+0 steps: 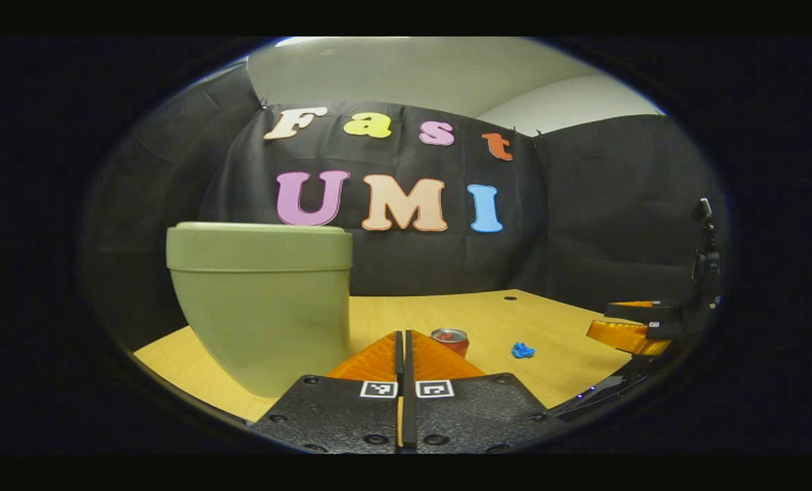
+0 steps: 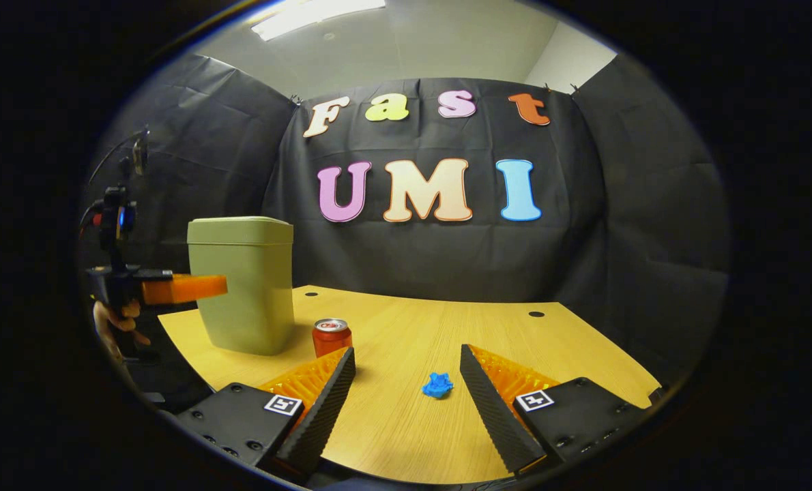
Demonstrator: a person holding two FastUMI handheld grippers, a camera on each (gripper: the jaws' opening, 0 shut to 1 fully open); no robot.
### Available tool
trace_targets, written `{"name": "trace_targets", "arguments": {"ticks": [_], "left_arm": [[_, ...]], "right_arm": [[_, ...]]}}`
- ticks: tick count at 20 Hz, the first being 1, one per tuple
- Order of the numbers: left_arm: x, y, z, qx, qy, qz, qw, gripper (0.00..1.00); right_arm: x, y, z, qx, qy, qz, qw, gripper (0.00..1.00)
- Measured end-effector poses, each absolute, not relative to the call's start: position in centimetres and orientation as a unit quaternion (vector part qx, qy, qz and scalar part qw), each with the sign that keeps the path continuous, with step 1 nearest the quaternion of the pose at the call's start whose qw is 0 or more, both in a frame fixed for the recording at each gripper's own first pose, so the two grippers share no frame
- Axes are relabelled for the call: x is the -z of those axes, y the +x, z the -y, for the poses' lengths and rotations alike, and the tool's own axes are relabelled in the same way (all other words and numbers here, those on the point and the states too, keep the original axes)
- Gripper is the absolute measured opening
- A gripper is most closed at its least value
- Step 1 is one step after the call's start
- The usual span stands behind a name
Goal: Press the lid of the desktop garbage bin to open it, pick up the crumpled paper on the desktop and throw it into the bin, then pick up the pop can on the desktop and drop it into the bin, and finally close the garbage bin lid.
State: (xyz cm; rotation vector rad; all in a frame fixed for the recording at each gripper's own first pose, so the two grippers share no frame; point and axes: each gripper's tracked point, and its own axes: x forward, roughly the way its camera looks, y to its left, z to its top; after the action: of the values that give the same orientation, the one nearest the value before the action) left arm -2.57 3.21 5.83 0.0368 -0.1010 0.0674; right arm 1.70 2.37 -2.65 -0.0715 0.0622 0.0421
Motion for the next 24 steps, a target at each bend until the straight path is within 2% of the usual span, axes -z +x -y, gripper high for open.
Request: {"name": "trace_targets", "arguments": {"ticks": [3,7,12,16,24], "left_arm": [[-10.4,-3.5,-4.4,-0.044,0.03,0.083,0.995,0.0],[-15.8,-4.3,-6.0,-0.055,0.048,0.115,0.991,0.0],[-20.3,-4.2,-9.9,-0.1,0.06,0.14,0.983,0.0],[-20.0,-2.5,-13.0,-0.135,0.066,0.116,0.982,0.0],[-17.9,0.2,-16.0,-0.147,0.042,0.07,0.986,0.0]], "right_arm": [[3.4,2.2,-2.2,-0.011,-0.056,-0.042,0.997,0.98],[3.6,2.2,-3.1,-0.026,-0.048,-0.042,0.998,0.98],[3.7,2.5,-2.6,-0.023,-0.041,-0.045,0.998,0.98],[3.4,2.3,-2.4,-0.022,-0.033,-0.041,0.998,0.98],[3.2,2.1,-1.8,-0.017,-0.034,-0.037,0.999,0.98]]}}
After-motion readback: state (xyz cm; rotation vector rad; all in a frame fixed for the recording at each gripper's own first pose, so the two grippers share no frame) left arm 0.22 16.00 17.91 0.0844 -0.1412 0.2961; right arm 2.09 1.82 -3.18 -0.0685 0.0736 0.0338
